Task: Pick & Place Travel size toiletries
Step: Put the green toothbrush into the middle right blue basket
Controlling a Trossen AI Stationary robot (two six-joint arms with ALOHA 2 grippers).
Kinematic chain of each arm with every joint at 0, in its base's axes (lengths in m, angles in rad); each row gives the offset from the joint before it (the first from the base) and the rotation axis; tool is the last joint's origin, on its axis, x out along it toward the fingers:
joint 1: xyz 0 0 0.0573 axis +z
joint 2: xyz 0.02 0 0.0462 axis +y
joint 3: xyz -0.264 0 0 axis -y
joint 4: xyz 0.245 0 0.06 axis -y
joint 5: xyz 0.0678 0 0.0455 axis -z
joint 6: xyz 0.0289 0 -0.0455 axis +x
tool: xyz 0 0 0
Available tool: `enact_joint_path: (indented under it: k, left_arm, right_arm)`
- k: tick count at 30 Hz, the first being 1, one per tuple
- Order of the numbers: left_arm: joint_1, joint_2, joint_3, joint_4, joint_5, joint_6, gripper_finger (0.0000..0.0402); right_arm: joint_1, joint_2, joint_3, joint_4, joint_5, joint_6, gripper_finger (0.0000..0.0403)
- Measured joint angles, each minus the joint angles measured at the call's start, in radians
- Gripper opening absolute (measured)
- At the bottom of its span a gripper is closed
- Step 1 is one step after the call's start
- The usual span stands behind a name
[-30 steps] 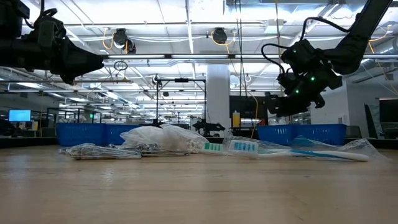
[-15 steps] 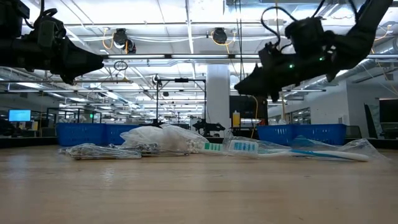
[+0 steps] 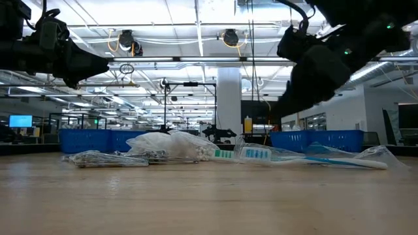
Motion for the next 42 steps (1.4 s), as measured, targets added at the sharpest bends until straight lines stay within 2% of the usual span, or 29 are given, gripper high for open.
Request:
enact_joint_path:
  k: [8,15,24,29,36,42]
  left_arm:
    - [0.0,0.0,0.0,0.0,0.0,0.0,0.0127]
    - [0.0,0.0,0.0,0.0,0.0,0.0,0.0127]
    - [-0.001,0.0,0.0,0.0,0.0,0.0,0.0127]
    - [-0.001,0.0,0.0,0.0,0.0,0.0,0.0127]
    - [0.0,0.0,0.0,0.0,0.0,0.0,0.0127]
    - [0.0,0.0,0.0,0.0,0.0,0.0,0.0127]
  right_arm:
    - [0.061,0.121,0.025,0.028,0.008,0.072,0.0165]
    - [0.062,0.18,0.024,0.038,-0.068,0.126,0.0163]
    - [0.044,0.247,0.027,0.049,-0.063,0.118,0.0147]
    - [0.026,0.248,0.027,0.044,-0.068,0.096,0.0115]
    - [0.018,0.248,0.027,0.05,-0.108,0.07,0.0031]
    - [0.019,0.234,0.021,0.136,-0.13,0.01,0.0026]
